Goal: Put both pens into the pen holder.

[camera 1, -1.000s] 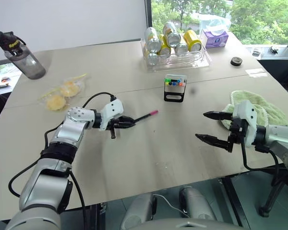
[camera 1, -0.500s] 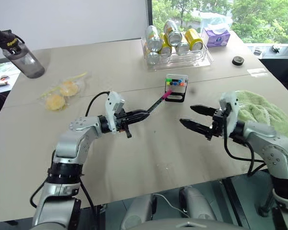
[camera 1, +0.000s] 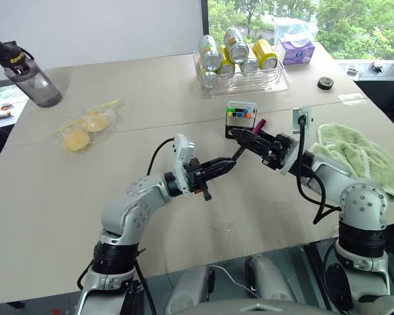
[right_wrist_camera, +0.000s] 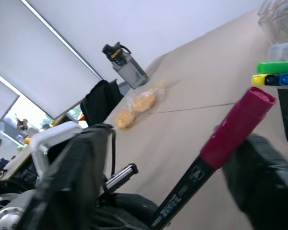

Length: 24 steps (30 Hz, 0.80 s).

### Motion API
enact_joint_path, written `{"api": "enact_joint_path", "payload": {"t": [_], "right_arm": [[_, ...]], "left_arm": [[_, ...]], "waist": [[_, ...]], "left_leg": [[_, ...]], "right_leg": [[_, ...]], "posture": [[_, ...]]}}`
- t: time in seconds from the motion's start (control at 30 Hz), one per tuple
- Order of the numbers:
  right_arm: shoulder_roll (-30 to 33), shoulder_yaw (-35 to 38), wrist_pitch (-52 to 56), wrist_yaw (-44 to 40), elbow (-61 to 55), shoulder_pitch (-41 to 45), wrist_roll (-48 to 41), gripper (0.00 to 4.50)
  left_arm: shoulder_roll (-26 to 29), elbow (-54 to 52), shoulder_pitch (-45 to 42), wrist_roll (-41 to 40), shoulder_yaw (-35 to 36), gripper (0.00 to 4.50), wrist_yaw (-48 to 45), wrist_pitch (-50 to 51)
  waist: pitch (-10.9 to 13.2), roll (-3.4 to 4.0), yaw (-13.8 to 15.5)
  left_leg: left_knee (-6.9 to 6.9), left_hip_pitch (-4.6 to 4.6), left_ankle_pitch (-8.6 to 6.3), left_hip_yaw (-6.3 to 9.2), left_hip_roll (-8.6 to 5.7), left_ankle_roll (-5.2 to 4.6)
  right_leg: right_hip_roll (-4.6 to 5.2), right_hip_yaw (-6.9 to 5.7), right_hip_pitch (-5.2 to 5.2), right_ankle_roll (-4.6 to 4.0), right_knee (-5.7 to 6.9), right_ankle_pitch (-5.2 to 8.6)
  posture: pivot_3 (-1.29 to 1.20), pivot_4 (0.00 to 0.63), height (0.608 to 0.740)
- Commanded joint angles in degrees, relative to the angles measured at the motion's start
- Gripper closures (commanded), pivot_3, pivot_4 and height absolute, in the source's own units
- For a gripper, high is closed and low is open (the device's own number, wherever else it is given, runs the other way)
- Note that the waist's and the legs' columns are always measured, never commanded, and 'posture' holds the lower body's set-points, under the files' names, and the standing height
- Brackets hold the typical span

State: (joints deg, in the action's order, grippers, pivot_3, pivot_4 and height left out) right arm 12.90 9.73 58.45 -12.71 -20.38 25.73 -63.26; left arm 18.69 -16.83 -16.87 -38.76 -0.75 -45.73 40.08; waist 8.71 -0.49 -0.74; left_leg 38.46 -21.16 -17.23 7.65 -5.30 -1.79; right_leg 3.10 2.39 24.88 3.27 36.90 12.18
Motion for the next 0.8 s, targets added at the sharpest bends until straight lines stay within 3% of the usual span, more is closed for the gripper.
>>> {"api": "enact_joint_path", "payload": {"t": [0.03,0.1,0.17,0.33,0.37,0.4,0.47,0.67,0.8], "right_arm": [[-0.13,-0.39,-0.72,-0.02,-1.2,1.58,-1.61,2.68],[0.01,-0.43,-0.93,-0.03,-1.07,1.72,-1.49,3.72],[0.22,-0.62,-1.27,-0.01,-0.95,1.87,-1.35,4.42],[1.86,-2.81,-5.25,-1.86,-1.79,3.64,4.03,4.42],[2.51,-3.62,-6.21,-2.47,-2.08,4.09,5.75,4.42],[4.67,-6.32,-9.51,-4.84,-2.74,5.21,10.76,4.42],[7.49,-10.72,-17.01,-8.47,-3.26,7.79,19.86,4.42],[6.93,-16.14,-43.17,-11.47,4.79,14.12,41.7,4.42],[5.22,-18.68,-55.9,-12.99,11.52,16.43,50.3,4.42]], "left_arm": [[-0.63,-1.61,0.07,-0.28,-0.94,4.5,0.89,-0.93],[-0.7,-1.44,0.24,-0.12,-1.06,4.5,0.99,-1.25],[-0.81,-1.06,0.37,-0.53,-0.63,4.5,1.36,-1.08],[0.51,-0.38,0.03,1.17,-0.75,2.32,2.29,-1.65],[0.67,-0.16,-0.11,1.85,-0.81,2.21,2.79,-2.01],[1.06,-0.02,-0.27,2.19,-0.53,1.45,3.14,-2.1],[2.59,-0.44,-0.26,3.3,-0.08,0.77,3.35,-2.54],[7.08,-1.79,-1.01,6.69,1.92,0.77,5.55,-4.24],[8.73,-3.29,-2.2,7.51,3.79,0.77,7.85,-4.07]], "waist": [[0.0,0.0,-0.05],[0.0,0.01,-0.12],[0.0,0.01,-0.11],[0.0,0.02,-0.09],[0.0,0.02,-0.1],[0.0,0.02,-0.09],[0.01,0.02,-0.15],[0.0,0.01,-0.25],[0.0,0.0,-0.09]], "left_leg": [[0.0,0.0,0.0,-0.01,0.0,0.0],[0.0,0.01,0.0,-0.02,0.0,0.0],[-0.02,0.03,0.0,-0.04,0.01,0.0],[-0.02,0.03,0.0,-0.05,0.01,0.0],[-0.02,0.03,0.0,-0.06,0.0,0.0],[-0.01,0.03,0.0,-0.07,0.0,0.0],[-0.02,0.03,0.0,-0.07,0.0,0.0],[-0.06,0.02,0.01,-0.1,0.02,0.02],[-0.04,0.01,0.01,-0.09,-0.01,0.02]], "right_leg": [[0.0,0.01,0.0,0.0,0.0,0.0],[-0.01,0.02,0.0,0.0,0.0,0.0],[-0.02,0.05,0.0,0.0,0.01,0.0],[-0.02,0.05,0.0,0.0,0.01,0.0],[-0.02,0.05,0.0,0.0,0.01,0.0],[-0.02,0.06,0.0,0.0,0.01,0.0],[-0.03,0.05,0.03,0.0,0.01,0.0],[-0.07,0.09,0.1,0.0,0.05,0.0],[-0.03,0.07,0.06,0.0,-0.02,0.0]], "posture": [[0.0,0.15,0.739],[0.0,0.15,0.739],[0.0,0.15,0.739],[0.0,0.15,0.739],[0.0,0.15,0.739],[0.0,0.15,0.739],[0.0,0.15,0.739],[0.0,0.15,0.739],[0.0,0.15,0.739]]}}
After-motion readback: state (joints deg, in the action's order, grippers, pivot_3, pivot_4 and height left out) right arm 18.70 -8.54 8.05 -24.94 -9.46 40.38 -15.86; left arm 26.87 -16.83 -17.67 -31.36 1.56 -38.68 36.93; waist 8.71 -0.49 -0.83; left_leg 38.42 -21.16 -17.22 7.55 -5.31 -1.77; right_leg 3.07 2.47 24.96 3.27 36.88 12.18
